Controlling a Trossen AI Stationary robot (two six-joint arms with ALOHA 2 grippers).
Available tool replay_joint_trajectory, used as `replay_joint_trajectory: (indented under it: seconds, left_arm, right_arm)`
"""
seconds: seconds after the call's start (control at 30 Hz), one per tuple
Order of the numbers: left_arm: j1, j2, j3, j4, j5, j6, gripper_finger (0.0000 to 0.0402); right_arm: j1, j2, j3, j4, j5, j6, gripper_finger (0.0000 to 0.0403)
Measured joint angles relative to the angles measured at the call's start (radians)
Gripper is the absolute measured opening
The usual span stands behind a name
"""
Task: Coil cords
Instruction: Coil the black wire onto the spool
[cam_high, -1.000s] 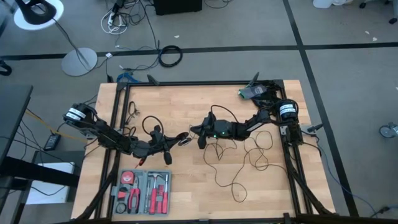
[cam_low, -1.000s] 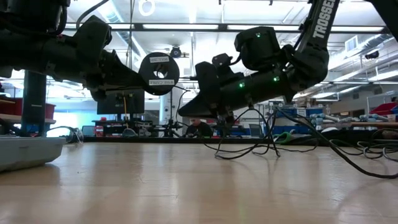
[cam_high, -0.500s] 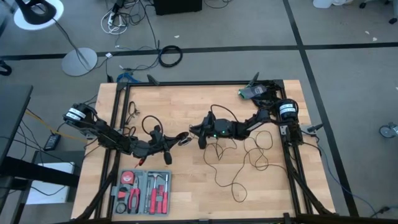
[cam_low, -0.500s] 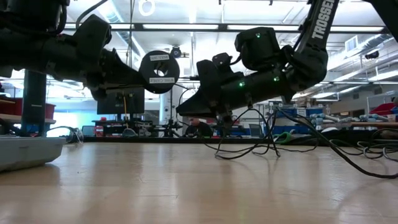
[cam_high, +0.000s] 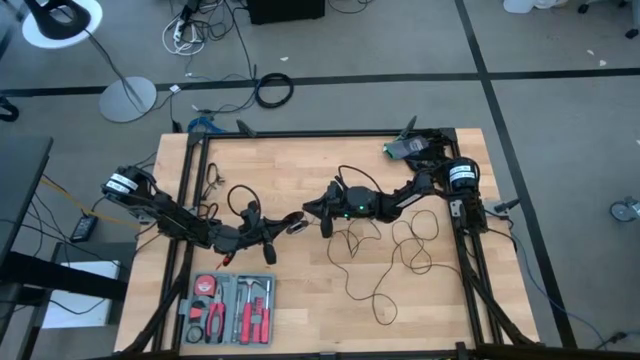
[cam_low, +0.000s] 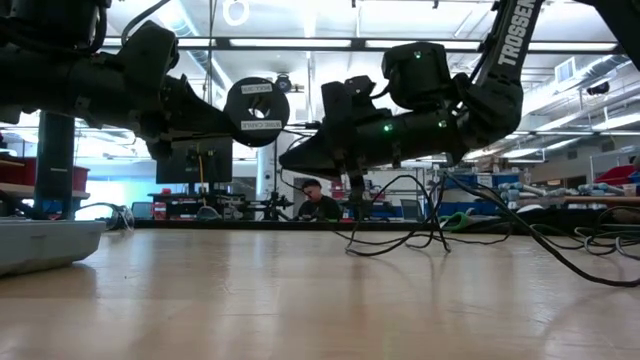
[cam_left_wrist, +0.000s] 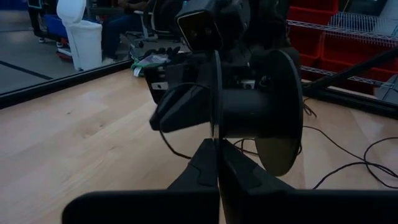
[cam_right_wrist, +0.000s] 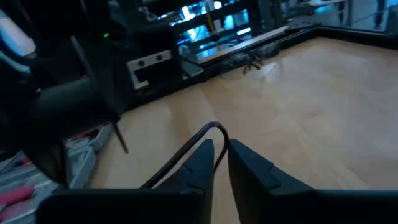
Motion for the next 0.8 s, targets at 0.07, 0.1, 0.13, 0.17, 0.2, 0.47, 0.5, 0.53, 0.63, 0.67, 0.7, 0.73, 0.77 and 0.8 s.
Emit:
replay_joint_trajectory:
  seconds: [0.07,0.1,0.13,0.17,0.2,0.47,0.5,0.53,0.63,0.67,0.7,0.73,0.77,0.8]
  left_arm:
    - [0.0,0.0,0.0,0.0,0.0,0.0,0.0]
    - [0.0,0.0,0.0,0.0,0.0,0.0,0.0]
    - [0.0,0.0,0.0,-0.001,0.0,0.001,0.0]
    - [0.0,0.0,0.0,-0.001,0.0,0.002,0.0]
    - [0.0,0.0,0.0,-0.002,0.0,0.007,0.0]
    - [0.0,0.0,0.0,-0.037,0.0,0.015,0.0]
    - [0.0,0.0,0.0,-0.038,0.0,0.014,0.0]
    - [0.0,0.0,0.0,-0.039,0.0,0.014,0.0]
    - [0.0,0.0,0.0,-0.039,0.0,0.013,0.0]
    - [0.0,0.0,0.0,-0.039,0.0,0.013,0.0]
    - [0.0,0.0,0.0,-0.039,0.0,0.013,0.0]
    - [0.0,0.0,0.0,-0.039,0.0,0.012,0.0]
    - [0.0,0.0,0.0,-0.039,0.0,0.01,0.0]
    - [0.0,0.0,0.0,-0.039,0.0,0.011,0.0]
  right_arm:
    - [-0.004,0.0,0.0,0.001,-0.006,-0.001,0.0019]
    - [-0.004,0.0,0.0,0.0,-0.006,-0.002,0.001]
    - [-0.004,0.0,0.0,-0.001,-0.005,-0.005,0.0006]
    - [-0.005,0.0,0.0,-0.001,-0.005,-0.005,0.0007]
    - [-0.004,0.0,0.0,0.0,-0.006,-0.005,0.0007]
    - [-0.004,-0.001,0.0,0.003,-0.005,-0.005,0.0001]
    - [-0.004,-0.005,0.0,-0.003,-0.005,-0.006,0.0001]
    - [-0.004,-0.01,0.0,-0.005,-0.002,-0.007,0.0001]
    - [-0.004,-0.046,0.0,-0.044,0.021,-0.034,0.0001]
    - [-0.004,-0.065,0.0,-0.07,0.028,-0.046,0.0001]
    - [-0.004,-0.086,0.0,-0.109,0.036,-0.059,0.0001]
    - [-0.004,-0.107,0.0,-0.149,0.05,-0.073,0.0001]
    - [-0.004,-0.134,0.0,-0.197,0.066,-0.088,0.0001]
    - [-0.004,-0.162,0.0,-0.255,0.085,-0.101,0.0001]
